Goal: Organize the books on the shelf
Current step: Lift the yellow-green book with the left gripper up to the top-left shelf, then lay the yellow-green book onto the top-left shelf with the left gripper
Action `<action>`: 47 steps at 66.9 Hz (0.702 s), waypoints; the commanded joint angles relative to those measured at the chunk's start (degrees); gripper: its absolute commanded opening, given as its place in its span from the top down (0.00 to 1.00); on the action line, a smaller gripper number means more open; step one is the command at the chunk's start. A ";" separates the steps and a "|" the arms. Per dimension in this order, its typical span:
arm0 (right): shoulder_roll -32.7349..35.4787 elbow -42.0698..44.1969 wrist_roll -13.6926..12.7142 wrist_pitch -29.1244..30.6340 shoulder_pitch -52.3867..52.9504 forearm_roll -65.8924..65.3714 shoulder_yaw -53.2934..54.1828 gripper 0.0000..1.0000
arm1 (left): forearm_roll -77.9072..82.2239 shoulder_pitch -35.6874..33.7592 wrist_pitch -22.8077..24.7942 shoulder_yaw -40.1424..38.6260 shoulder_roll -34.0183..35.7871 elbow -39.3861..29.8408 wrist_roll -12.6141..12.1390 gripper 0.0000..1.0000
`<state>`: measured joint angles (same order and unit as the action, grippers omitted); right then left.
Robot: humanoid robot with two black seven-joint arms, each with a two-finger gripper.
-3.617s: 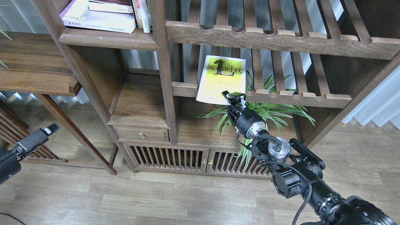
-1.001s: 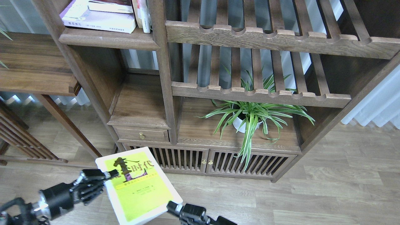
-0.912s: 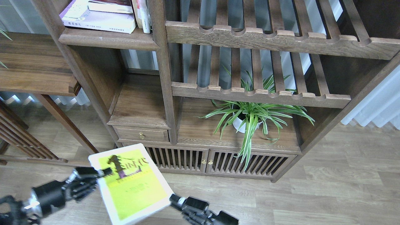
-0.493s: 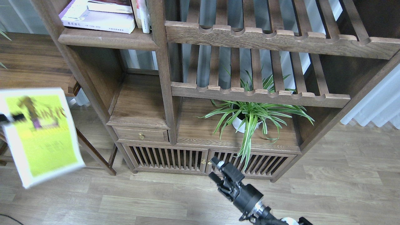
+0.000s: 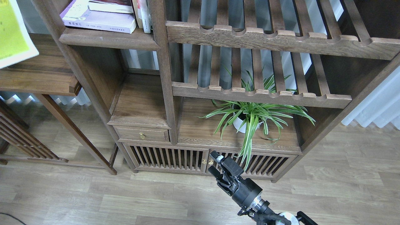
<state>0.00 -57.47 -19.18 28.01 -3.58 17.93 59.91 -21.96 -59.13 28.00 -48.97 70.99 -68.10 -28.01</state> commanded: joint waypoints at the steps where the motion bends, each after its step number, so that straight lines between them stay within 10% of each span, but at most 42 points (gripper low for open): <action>1: 0.00 -0.09 0.02 -0.01 -0.02 0.00 0.03 0.01 | 6.22 -6.08 0.00 -0.34 -8.66 2.09 0.01 1.00; 47: 0.00 -0.80 0.02 -0.01 -0.55 0.17 0.03 0.01 | 39.71 -26.48 0.00 -1.39 -36.98 25.56 0.01 1.00</action>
<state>0.00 -58.16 -19.15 28.00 -3.96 18.01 60.04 15.09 -85.21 28.02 -49.94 36.84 -45.41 -28.00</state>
